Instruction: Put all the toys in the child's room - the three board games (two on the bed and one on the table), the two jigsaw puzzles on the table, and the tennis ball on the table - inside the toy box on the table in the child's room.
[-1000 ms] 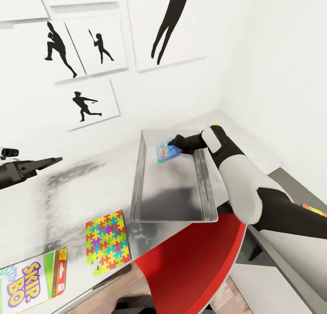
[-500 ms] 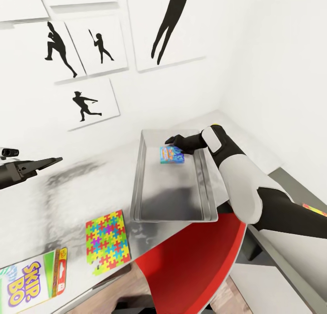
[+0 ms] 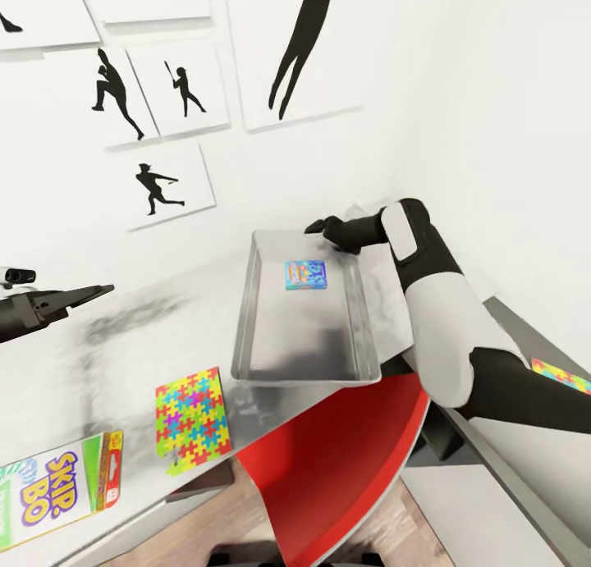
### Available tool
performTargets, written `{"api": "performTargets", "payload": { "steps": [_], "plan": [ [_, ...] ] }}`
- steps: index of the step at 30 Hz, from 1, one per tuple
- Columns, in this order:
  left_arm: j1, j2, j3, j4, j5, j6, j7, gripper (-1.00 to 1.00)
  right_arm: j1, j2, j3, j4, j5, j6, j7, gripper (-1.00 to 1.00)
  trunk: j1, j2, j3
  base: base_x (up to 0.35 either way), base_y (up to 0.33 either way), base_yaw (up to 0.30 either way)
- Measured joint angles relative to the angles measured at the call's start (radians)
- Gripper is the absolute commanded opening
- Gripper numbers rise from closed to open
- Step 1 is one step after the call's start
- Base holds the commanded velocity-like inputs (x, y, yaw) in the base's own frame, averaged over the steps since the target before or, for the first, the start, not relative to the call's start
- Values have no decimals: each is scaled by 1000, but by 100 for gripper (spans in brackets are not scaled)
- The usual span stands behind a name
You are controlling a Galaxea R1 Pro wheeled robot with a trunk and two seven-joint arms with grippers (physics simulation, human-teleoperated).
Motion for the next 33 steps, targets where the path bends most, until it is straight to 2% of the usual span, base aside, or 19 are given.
{"api": "performTargets", "payload": {
  "steps": [3,5,7,9,12,13,15,16,18,21,22,23,24,26,28,30,33],
  "plan": [
    [0,1,0,0,-1,0,0,100,4,0,0,-119,-16,7,2,100,0,0,5,-7,-13,0],
    [1,1,0,0,-1,0,0,100,5,0,1,-163,-29,7,3,100,0,0,8,-3,-6,0],
    [1,2,1,0,-1,0,0,100,7,0,2,-214,-60,7,5,100,0,0,12,-2,-3,0],
    [2,3,1,0,-2,0,-1,100,20,-7,2,-263,-103,7,10,100,0,0,15,-1,-2,0],
    [5,4,11,0,-5,0,-2,100,114,-50,5,-392,-216,6,43,100,0,0,20,0,0,0],
    [5,4,14,0,-5,0,-2,100,133,-61,6,-416,-240,6,52,100,0,0,21,0,0,0],
    [8,9,30,0,-7,0,-2,100,199,-113,7,-503,-327,6,96,100,0,0,25,0,0,0],
    [8,11,33,0,-8,0,-2,100,215,-130,7,-521,-352,6,108,100,0,0,26,0,0,0],
    [9,21,40,0,-9,0,-2,100,283,-208,5,-575,-435,7,153,100,0,0,30,0,0,-14],
    [10,39,44,0,-7,0,-2,100,412,-344,2,-637,-585,7,230,100,0,0,35,0,0,-50],
    [10,42,44,0,-6,0,-3,100,435,-367,0,-644,-617,7,245,100,0,0,36,0,0,-63],
    [11,46,45,0,-4,0,-3,100,477,-406,-1,-656,-668,7,276,100,0,0,38,0,0,-65],
    [12,48,45,0,-3,0,-4,100,498,-426,-2,-662,-698,8,293,100,0,0,40,0,0,-69],
    [14,52,47,0,-3,0,-10,100,571,-487,-5,-707,-783,8,359,100,0,0,43,0,0,-71],
    [15,54,48,0,-5,0,-21,100,633,-517,-7,-756,-818,8,407,100,0,0,46,0,0,-73],
    [17,55,49,0,-8,0,-33,100,705,-532,-14,-798,-834,7,448,100,0,0,50,0,0,-74],
    [24,58,49,1,-11,0,-33,100,800,-541,-49,-830,-846,7,501,100,0,0,55,0,0,-76]
  ]
}}
